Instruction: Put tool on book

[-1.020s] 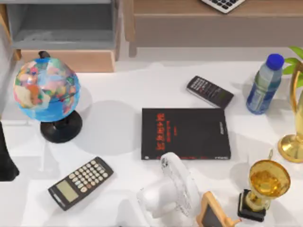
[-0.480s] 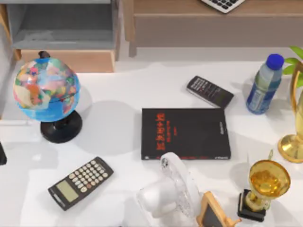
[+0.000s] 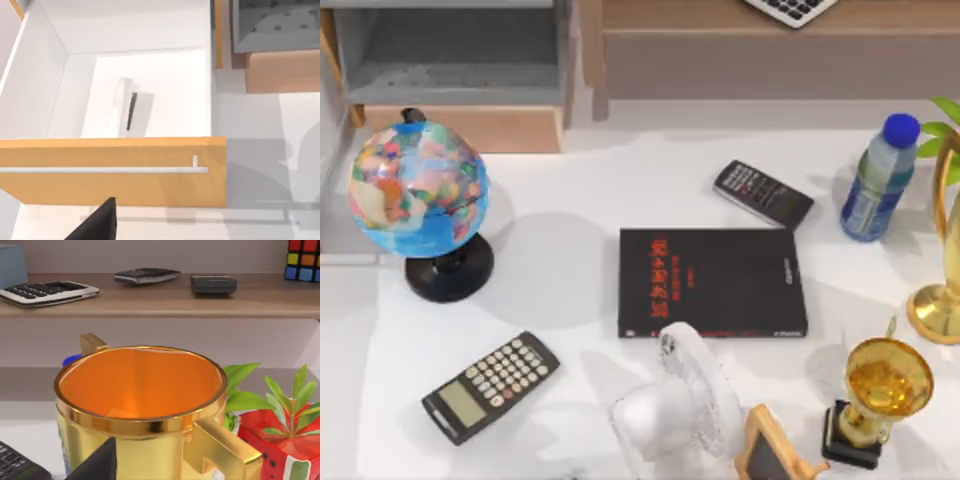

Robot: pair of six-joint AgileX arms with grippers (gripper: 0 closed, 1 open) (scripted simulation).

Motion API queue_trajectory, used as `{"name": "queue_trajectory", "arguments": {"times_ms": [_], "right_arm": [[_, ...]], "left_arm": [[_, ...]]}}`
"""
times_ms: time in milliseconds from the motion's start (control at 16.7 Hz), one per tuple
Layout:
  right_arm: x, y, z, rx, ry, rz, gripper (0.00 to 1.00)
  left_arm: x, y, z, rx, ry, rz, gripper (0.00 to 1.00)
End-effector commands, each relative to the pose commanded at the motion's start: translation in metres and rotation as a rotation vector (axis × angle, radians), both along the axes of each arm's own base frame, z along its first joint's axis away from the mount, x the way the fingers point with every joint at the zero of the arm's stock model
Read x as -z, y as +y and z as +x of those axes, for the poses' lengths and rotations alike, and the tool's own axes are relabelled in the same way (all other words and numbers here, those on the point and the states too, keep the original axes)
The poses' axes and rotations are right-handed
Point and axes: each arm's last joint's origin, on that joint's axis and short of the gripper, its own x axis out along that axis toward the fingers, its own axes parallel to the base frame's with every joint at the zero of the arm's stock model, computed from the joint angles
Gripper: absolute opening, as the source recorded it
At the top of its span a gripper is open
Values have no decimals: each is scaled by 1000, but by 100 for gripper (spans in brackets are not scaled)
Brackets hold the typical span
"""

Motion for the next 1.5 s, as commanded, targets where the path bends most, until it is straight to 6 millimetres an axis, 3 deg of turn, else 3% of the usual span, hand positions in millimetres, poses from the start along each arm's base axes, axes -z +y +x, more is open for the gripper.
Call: {"name": "queue_trajectory", "arguments": {"times_ms": [180,360,540,720,900,1080,1260,1500], "right_arm": [[0,0,0,0,0,0,100],[0,0,0,0,0,0,100],[0,0,0,0,0,0,100],[0,0,0,0,0,0,100],[0,0,0,0,0,0,100],[0,0,0,0,0,0,100],[0,0,0,0,0,0,100],[0,0,0,0,0,0,100]], "left_arm": [[-22,24,62,-12,187,5,100],[-21,55,128,-15,371,-9,100],[4,87,187,-9,540,-38,100],[44,116,232,3,681,-75,100],[86,135,261,19,784,-109,100],[117,142,277,40,838,-127,100],[131,141,286,59,849,-128,100],[132,140,287,63,847,-126,100]]}}
